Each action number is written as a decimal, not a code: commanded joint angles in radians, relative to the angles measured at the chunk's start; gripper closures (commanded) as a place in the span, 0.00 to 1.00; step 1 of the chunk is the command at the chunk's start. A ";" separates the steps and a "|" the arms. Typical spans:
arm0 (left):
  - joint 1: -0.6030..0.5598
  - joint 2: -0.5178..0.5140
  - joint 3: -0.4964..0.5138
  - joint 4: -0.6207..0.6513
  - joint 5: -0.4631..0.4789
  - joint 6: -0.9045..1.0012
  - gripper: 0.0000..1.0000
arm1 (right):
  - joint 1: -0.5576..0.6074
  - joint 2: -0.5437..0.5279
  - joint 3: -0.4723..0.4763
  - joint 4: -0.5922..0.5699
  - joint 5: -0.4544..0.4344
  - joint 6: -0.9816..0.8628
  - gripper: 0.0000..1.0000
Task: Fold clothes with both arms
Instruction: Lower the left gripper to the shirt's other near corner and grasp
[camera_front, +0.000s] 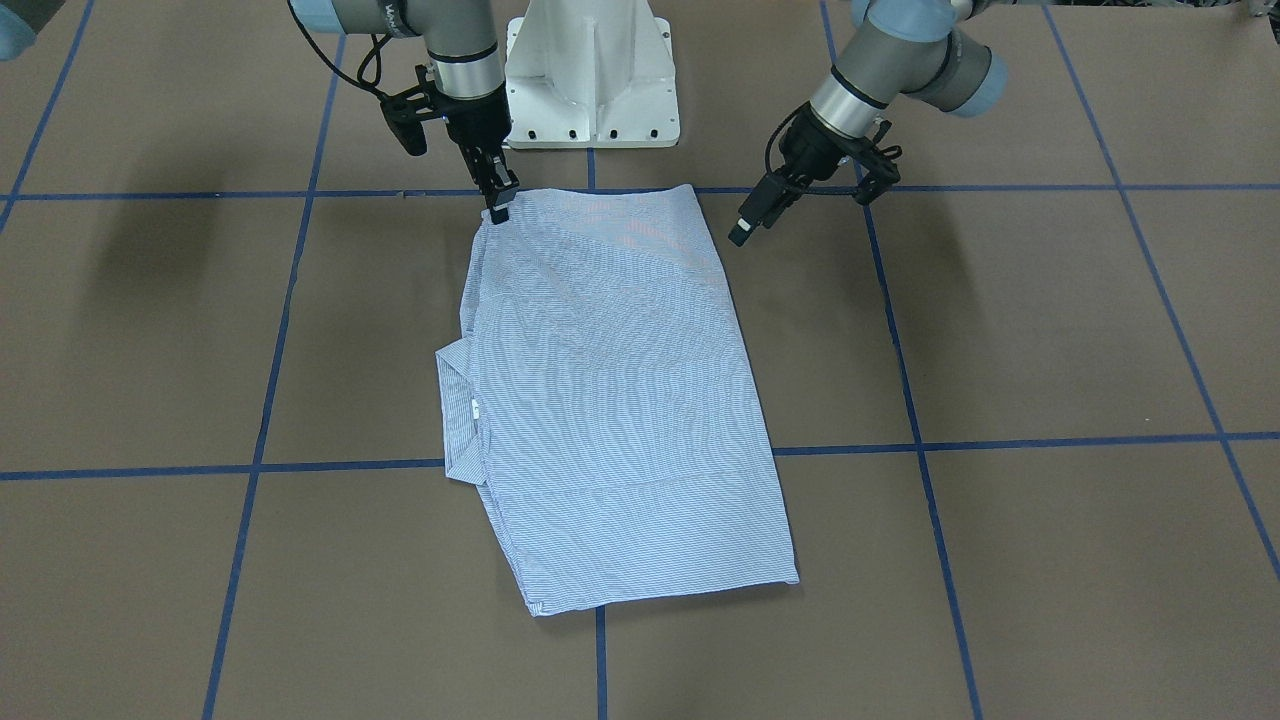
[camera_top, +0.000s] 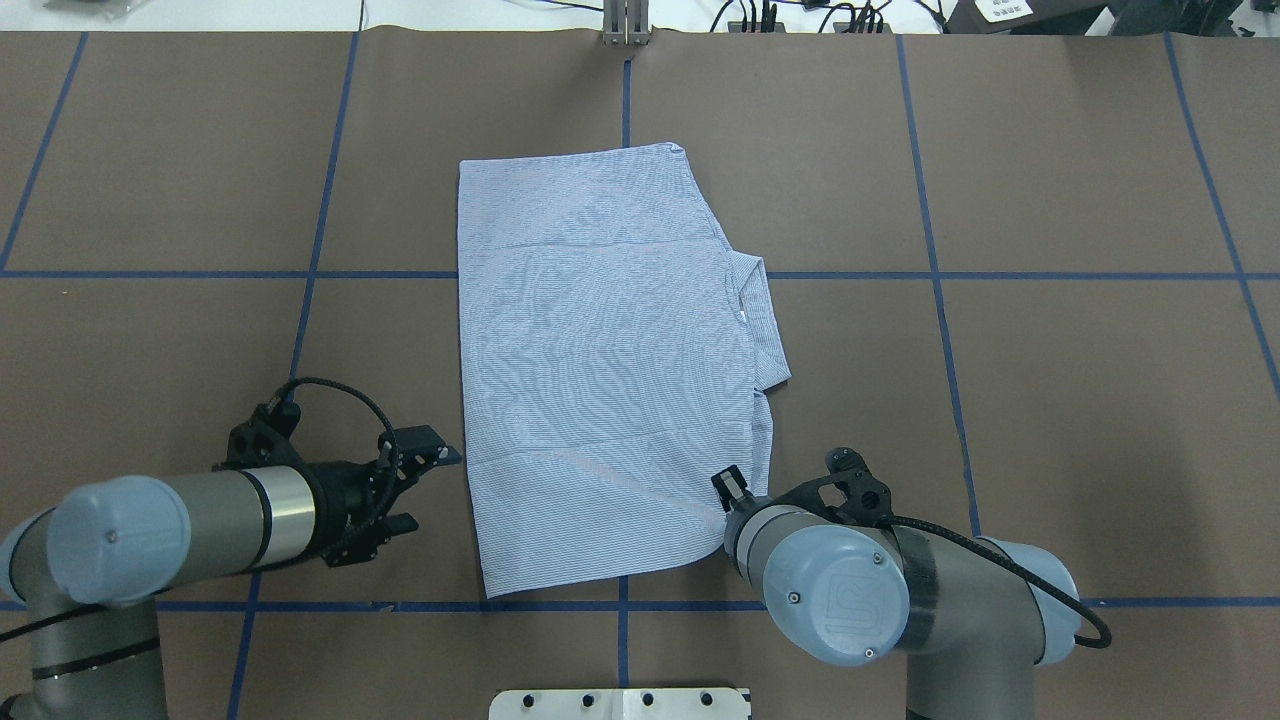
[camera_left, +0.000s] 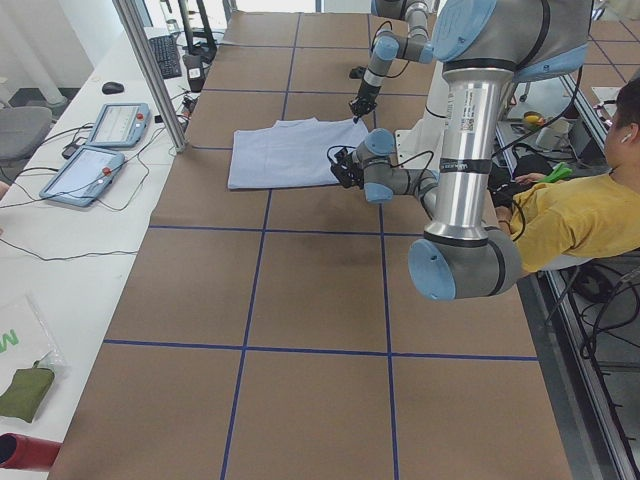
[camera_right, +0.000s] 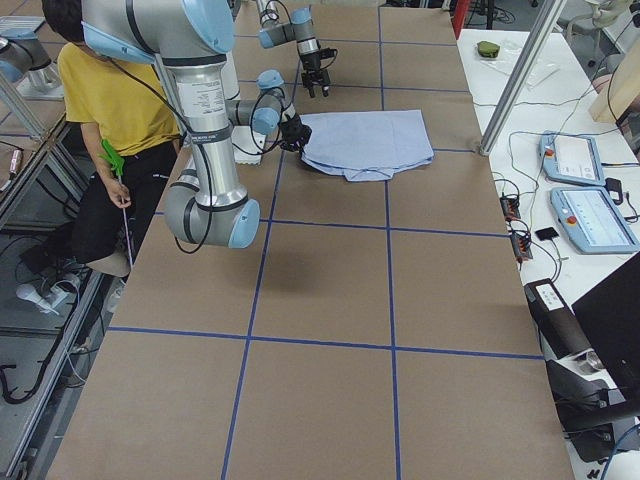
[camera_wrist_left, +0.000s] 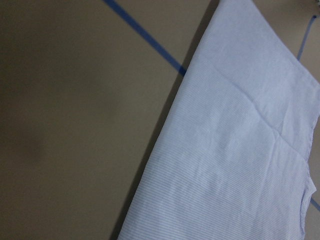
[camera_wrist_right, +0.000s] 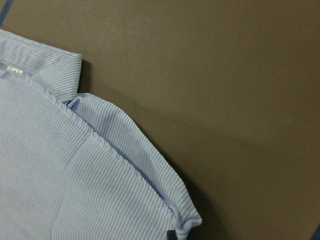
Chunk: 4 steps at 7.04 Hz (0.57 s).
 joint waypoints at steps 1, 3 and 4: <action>0.108 -0.016 0.000 0.001 0.066 -0.098 0.09 | 0.000 0.001 0.000 0.000 0.000 0.000 1.00; 0.168 -0.031 0.006 0.001 0.100 -0.129 0.19 | -0.002 0.002 0.000 0.000 0.000 0.000 1.00; 0.188 -0.040 0.014 0.003 0.106 -0.129 0.22 | -0.002 0.002 0.000 0.000 0.000 0.000 1.00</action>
